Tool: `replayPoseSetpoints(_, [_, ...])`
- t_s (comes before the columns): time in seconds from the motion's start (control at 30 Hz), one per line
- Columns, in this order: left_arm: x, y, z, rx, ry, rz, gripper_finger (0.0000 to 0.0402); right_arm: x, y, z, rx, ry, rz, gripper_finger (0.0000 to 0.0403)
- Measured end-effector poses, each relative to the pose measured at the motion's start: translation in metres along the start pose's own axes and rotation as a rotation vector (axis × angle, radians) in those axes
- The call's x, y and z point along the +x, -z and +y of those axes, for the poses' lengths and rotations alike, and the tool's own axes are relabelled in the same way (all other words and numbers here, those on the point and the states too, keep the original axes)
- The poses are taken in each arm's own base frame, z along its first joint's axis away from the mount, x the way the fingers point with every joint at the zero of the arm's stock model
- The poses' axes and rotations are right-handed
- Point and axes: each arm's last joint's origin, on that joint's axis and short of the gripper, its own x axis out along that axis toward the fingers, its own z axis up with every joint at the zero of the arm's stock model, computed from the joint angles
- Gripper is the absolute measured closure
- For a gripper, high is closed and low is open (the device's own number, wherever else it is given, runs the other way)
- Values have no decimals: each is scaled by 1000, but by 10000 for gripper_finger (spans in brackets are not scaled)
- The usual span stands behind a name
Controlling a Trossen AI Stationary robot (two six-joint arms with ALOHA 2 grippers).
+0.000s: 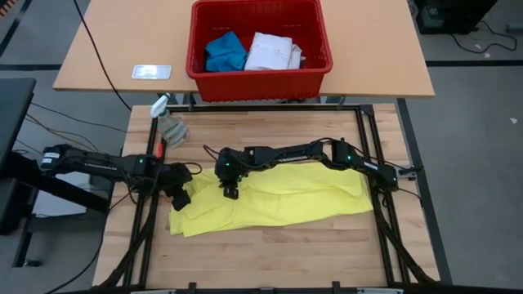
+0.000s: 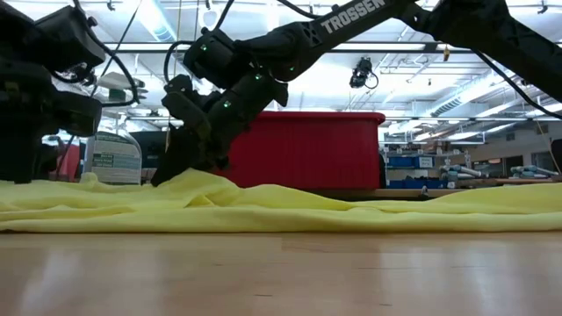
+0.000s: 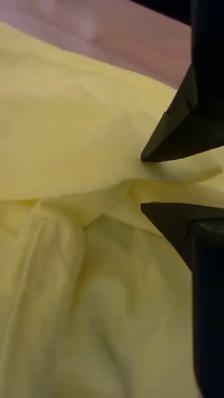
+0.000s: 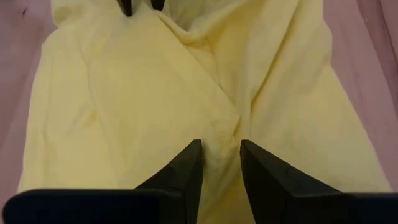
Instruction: Fold Laundry from Bin
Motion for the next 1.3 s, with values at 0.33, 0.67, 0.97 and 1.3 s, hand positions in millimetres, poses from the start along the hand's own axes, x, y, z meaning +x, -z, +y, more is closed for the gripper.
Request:
replayPoseSetpoints(0.33, [-11,-6,-11,52,39,-25,390,0,0,2,-33,-42,5,288])
replayPoseSetpoints(0.67, [-16,-9,-16,84,52,-40,400,3,-2,13,-139,-18,-28,254])
replayPoseSetpoints(0.97, [-16,-9,-16,103,52,-41,401,4,-1,12,-156,35,-35,272])
replayPoseSetpoints(1.3, [-16,-9,-16,106,53,-42,401,7,17,-4,-111,4,49,393])
